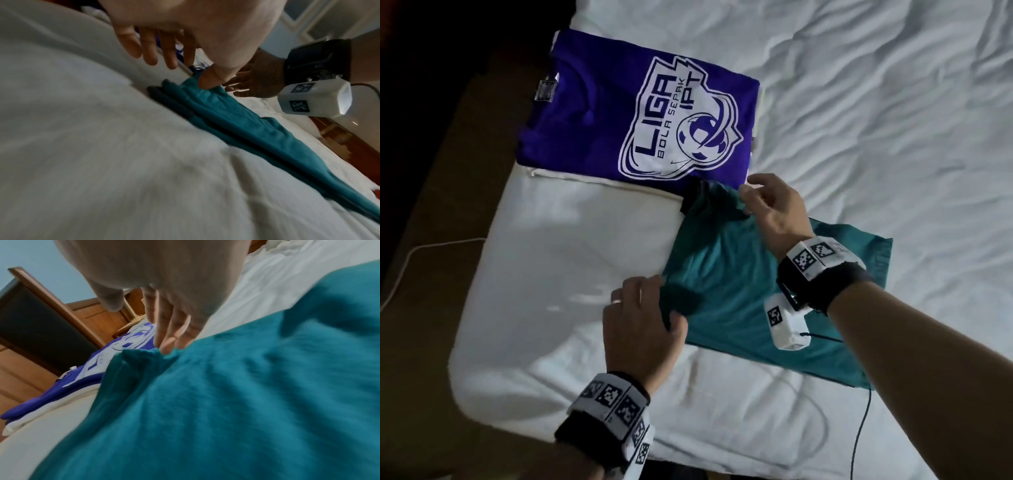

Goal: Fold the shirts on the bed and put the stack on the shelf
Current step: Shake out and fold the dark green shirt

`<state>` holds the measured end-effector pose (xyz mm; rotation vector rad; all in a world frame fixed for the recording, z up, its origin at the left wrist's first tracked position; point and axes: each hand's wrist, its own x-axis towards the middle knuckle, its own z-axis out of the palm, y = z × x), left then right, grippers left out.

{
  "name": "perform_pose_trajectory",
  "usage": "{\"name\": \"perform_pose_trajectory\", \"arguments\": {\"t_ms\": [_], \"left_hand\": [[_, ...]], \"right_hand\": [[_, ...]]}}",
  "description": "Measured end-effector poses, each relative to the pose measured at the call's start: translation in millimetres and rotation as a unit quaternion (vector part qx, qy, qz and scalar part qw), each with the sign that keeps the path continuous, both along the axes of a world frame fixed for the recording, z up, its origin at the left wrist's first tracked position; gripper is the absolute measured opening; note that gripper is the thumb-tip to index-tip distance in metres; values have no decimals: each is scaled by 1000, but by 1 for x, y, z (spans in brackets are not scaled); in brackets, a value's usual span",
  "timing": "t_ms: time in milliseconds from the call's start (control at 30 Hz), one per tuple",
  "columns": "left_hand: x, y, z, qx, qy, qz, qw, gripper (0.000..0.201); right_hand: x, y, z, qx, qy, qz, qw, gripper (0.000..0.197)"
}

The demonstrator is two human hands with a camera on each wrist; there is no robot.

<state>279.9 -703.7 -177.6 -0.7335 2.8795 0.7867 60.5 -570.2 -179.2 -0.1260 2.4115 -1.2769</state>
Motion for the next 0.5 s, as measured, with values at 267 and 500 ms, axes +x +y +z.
{"name": "perform_pose_trajectory", "arguments": {"t_ms": [267, 500], "left_hand": [[-99, 20, -9, -82, -6, -284, 955, 65], [-119, 29, -46, -161, -134, -269, 940, 84]], "right_hand": [[42, 144, -20, 334, 226, 164, 900, 55], [43, 198, -40, 413, 102, 199, 883, 76]]}}
